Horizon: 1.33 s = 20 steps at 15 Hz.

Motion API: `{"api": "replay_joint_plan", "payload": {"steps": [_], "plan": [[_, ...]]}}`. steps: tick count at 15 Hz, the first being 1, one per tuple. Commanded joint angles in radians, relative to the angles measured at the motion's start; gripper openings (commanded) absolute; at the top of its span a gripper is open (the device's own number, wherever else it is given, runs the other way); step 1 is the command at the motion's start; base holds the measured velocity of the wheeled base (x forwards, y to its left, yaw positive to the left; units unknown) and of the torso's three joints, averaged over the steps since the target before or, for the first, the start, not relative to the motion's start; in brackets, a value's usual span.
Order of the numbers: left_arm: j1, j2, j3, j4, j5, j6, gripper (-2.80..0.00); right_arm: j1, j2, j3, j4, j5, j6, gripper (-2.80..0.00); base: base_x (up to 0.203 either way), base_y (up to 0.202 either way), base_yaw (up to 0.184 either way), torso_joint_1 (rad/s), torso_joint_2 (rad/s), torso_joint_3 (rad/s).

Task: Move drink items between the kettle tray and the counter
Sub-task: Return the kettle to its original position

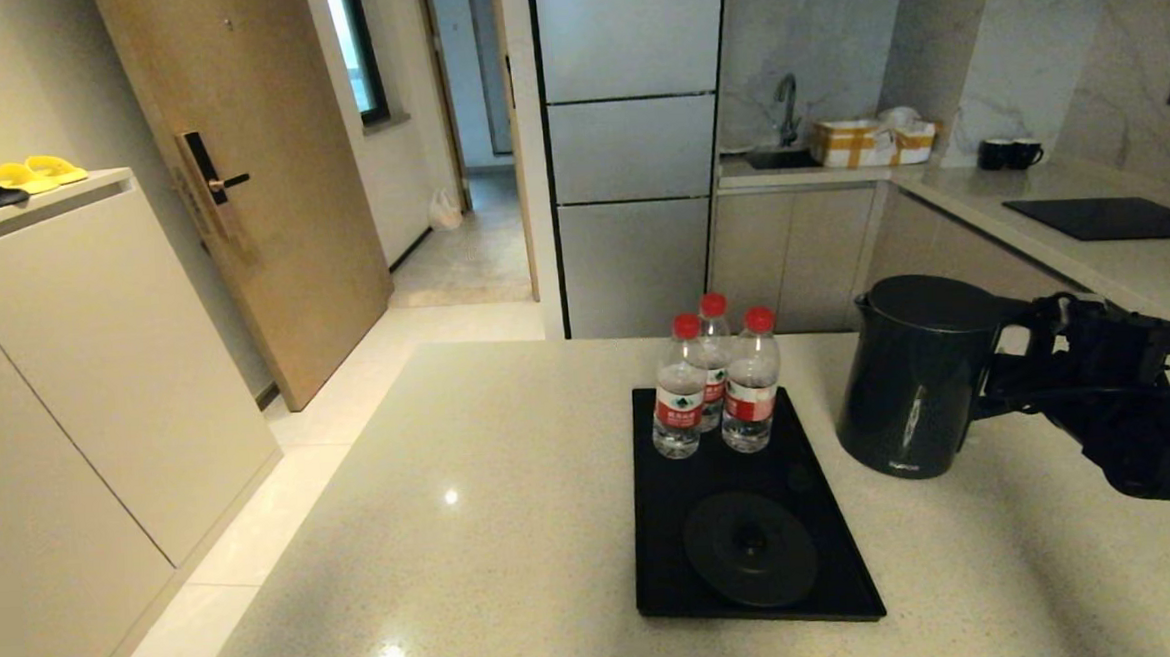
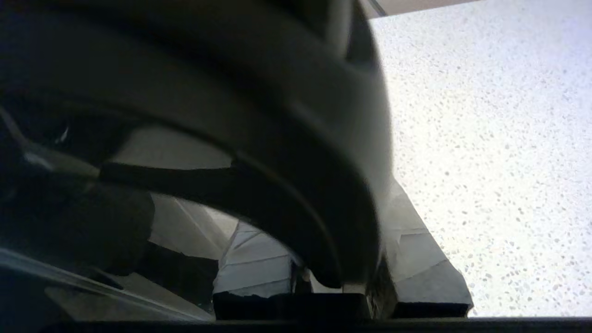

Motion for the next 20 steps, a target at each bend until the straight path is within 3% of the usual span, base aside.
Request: {"api": "replay_joint_plan", "payload": {"steps": [1,8,11,14,17,20], "plan": [[0.001,0.001,-0.001,0.0,0.0,0.001,-2.8,0.0,-0.029,0.003,-0.008,0.001,0.007,-2.8,0.0,0.0,0.0,0.0,0.0,0.0],[0.001,0.001,0.0,0.001,0.0,0.001,-2.8,0.002,-0.204,0.026,0.128,0.065,0.104,-2.8,0.0,0.0,0.0,0.0,0.0,0.0],[0.001,0.001,0.001,0.0,0.0,0.001,-2.8,0.045,-0.331,0.065,0.172,0.069,0.145,-2.8,0.0,0.0,0.0,0.0,0.0,0.0],[0.001,0.001,0.001,0.001,0.0,0.001,-2.8,0.144,-0.503,0.143,0.219,0.073,0.166,-2.8,0.0,0.0,0.0,0.0,0.0,0.0],[0.001,0.001,0.0,0.0,0.001,0.001,-2.8,0.31,-0.589,0.237,0.248,0.052,0.17,-2.8,0.0,0.0,0.0,0.0,0.0,0.0],[0.001,0.001,0.0,0.0,0.001,0.001,-2.8,0.437,-0.596,0.298,0.243,-0.023,0.171,-2.8,0.0,0.0,0.0,0.0,0.0,0.0]]}}
